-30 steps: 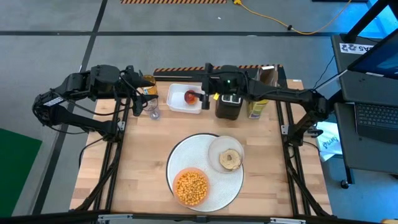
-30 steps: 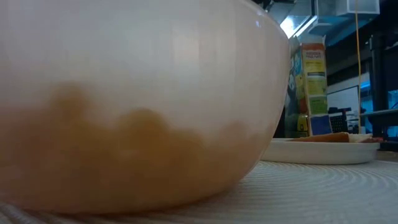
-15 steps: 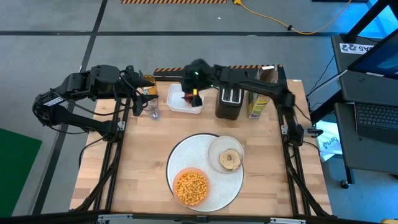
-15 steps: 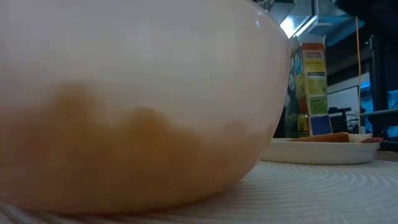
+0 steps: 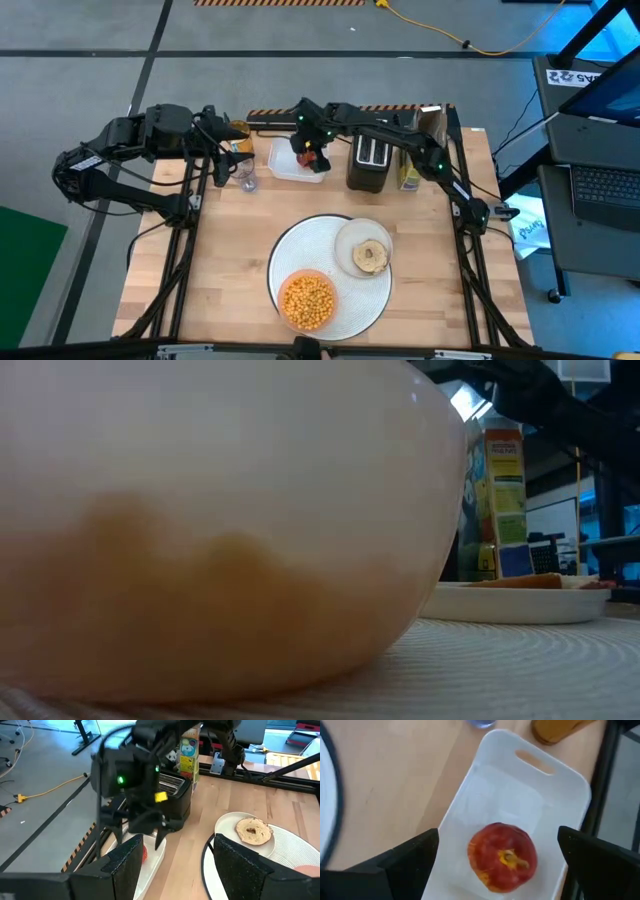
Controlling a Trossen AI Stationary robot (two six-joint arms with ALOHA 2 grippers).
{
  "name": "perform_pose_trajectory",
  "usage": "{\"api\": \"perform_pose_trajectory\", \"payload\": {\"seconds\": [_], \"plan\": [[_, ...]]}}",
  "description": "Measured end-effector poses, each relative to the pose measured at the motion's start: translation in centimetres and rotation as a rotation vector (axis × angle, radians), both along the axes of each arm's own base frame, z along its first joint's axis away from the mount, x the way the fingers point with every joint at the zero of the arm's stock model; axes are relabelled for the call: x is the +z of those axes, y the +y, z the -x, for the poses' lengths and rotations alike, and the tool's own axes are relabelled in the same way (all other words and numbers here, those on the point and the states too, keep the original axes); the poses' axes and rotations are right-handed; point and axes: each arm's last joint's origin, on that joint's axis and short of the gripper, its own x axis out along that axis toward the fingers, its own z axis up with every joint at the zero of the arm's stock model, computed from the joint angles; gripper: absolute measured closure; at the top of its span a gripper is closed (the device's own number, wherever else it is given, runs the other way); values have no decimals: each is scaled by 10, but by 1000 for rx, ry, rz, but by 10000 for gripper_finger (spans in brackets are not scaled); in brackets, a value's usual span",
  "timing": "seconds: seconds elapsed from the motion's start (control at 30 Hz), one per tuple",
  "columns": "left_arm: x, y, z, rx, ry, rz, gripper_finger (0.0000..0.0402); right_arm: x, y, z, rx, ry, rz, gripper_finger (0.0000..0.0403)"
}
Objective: Arrange a breakfast setting
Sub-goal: Put the red apple on the white plate
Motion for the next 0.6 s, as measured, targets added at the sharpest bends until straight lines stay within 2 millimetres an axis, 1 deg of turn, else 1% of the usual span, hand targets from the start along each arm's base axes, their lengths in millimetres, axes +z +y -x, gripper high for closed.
{"api": "perform_pose_trajectory", "payload": {"seconds": [0.13, 0.37, 0.5, 0.6], "plan": [[0, 0, 0, -1, 0, 0, 174, -7, -3, -5, -3, -8, 38, 4], [0, 0, 0, -2, 0, 1, 174, -39, -8, -11, 24, 85, 97, 5], [0, 0, 0, -1, -1, 1, 174, -47, -9, -11, 54, 134, 137, 5], [0, 0, 0, -2, 0, 1, 174, -49, -9, -10, 54, 152, 147, 6]]}}
